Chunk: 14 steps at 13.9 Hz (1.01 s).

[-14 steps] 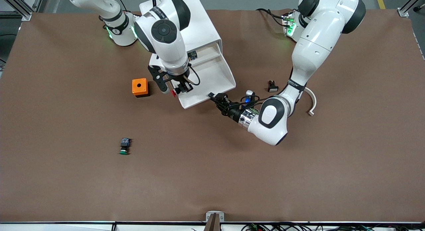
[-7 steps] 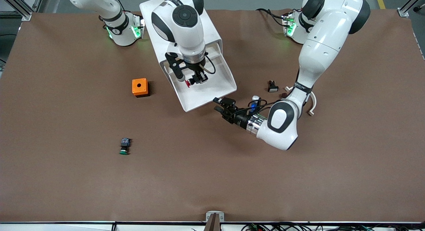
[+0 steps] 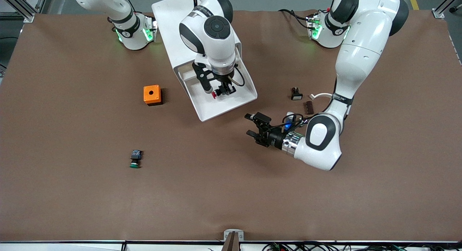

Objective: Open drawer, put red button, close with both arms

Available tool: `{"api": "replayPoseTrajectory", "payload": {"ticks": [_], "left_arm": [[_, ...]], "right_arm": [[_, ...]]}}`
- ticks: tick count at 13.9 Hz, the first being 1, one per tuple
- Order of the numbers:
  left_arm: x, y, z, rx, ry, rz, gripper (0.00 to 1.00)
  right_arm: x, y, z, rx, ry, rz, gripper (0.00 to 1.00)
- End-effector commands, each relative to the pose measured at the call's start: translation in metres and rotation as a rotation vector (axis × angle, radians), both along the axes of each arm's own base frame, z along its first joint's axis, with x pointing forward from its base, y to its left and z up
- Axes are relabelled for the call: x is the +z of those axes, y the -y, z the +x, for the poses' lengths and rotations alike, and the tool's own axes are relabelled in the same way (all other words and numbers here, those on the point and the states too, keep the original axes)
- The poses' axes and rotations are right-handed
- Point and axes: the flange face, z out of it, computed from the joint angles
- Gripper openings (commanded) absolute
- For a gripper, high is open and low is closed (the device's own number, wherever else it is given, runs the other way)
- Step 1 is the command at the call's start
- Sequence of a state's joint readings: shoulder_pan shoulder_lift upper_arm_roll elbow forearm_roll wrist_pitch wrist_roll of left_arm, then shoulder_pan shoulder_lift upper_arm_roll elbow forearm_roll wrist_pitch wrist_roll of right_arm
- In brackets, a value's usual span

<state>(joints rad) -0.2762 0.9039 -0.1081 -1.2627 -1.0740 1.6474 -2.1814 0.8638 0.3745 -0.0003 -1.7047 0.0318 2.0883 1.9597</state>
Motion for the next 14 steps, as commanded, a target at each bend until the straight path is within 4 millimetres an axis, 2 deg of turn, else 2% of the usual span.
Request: {"api": "replayPoseTrajectory", "payload": {"ticks": [1,2,3,4,5,6,7,9,10,11,12,14], "left_arm": [[0.017,-0.023,0.008,-0.065,0.128,0.037,1.00],[0.025,-0.034,0.016,-0.089,0.197,0.041,1.00],[0.034,-0.044,0.025,-0.100,0.243,0.033,1.00],[0.035,-0.052,0.027,-0.115,0.269,0.017,1.00],[0.035,-0.058,0.028,-0.147,0.306,0.015,1.00],[0.034,-0.061,0.026,-0.201,0.342,0.026,1.00],[0.038,-0.065,0.026,-0.252,0.394,0.034,1.00],[0.039,-0.069,0.023,-0.403,0.507,0.070,1.00],[0.044,-0.068,0.021,-0.507,0.586,0.069,1.00],[0.058,-0.061,0.016,-0.631,0.683,0.054,1.00],[0.064,-0.051,0.011,-0.717,0.732,0.047,1.00],[0.069,-0.034,0.006,-0.791,0.788,0.051,1.00]], "right_arm": [[-0.001,-0.009,-0.002,0.003,0.014,-0.022,1.00],[-0.001,-0.007,0.000,0.019,0.026,-0.038,1.00],[0.000,-0.001,0.007,0.034,0.037,-0.046,1.00],[0.007,0.008,0.018,0.082,0.042,-0.041,1.00],[0.012,0.026,0.033,0.135,0.028,-0.050,1.00],[0.027,0.049,0.050,0.235,0.003,-0.069,1.00],[0.045,0.077,0.070,0.366,-0.032,-0.082,1.00],[0.077,0.150,0.113,0.562,-0.084,-0.079,1.00],[0.089,0.184,0.129,0.644,-0.090,-0.068,1.00],[0.098,0.223,0.143,0.720,-0.105,-0.063,1.00],[0.105,0.260,0.153,0.795,-0.124,-0.053,1.00],[0.124,0.326,0.166,0.904,-0.134,-0.027,1.00]]}}
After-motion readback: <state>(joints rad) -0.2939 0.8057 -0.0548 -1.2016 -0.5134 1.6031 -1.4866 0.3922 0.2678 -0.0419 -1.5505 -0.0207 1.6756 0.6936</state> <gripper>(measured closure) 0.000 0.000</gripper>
